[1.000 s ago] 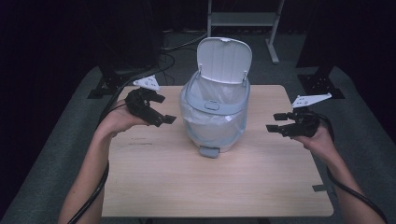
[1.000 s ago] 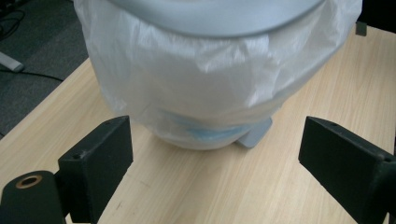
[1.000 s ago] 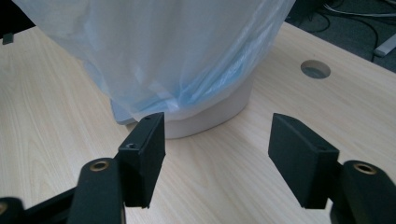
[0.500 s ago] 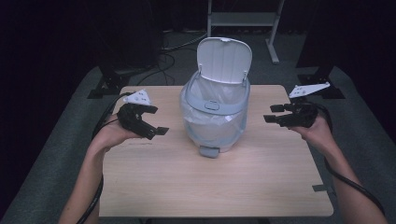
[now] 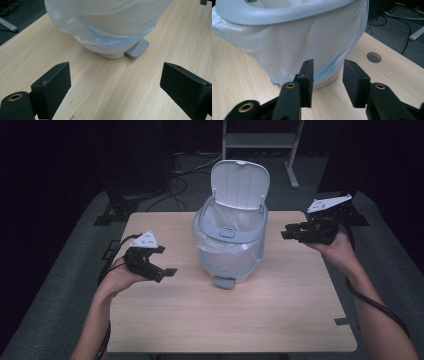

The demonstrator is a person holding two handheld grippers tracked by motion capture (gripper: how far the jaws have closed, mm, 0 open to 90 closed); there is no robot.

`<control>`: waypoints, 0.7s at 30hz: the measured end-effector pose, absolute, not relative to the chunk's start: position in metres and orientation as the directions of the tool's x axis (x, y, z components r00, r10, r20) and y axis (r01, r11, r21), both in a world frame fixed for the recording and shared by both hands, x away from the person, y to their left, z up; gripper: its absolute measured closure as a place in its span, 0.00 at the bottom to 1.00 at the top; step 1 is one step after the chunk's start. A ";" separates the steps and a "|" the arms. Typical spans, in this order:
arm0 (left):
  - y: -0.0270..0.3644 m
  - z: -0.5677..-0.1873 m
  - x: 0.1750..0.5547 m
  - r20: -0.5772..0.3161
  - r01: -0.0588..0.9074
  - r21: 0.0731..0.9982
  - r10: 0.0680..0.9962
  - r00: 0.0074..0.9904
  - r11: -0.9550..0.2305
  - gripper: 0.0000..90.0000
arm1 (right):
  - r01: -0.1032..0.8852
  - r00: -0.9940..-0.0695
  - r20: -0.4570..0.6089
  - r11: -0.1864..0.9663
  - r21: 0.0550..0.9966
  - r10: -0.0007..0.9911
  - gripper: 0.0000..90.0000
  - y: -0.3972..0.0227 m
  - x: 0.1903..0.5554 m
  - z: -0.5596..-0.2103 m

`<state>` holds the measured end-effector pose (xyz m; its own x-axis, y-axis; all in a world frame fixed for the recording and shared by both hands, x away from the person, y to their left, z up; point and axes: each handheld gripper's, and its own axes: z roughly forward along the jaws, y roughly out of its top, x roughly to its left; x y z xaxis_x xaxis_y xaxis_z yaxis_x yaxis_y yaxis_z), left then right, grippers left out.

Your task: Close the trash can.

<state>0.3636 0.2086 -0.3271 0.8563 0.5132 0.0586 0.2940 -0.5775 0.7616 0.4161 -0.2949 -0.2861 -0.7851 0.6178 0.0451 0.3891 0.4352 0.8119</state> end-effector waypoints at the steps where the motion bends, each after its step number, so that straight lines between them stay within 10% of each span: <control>1: 0.210 -0.329 0.363 0.054 0.300 0.762 0.517 0.854 -0.575 0.10 | 0.387 -0.786 0.042 0.437 0.812 0.617 0.70 -0.295 0.418 -0.285; 21: 0.222 -0.353 0.352 0.059 0.328 0.743 0.545 0.836 -0.583 0.10 | 0.391 -0.782 0.041 0.438 0.810 0.621 0.91 -0.284 0.448 -0.264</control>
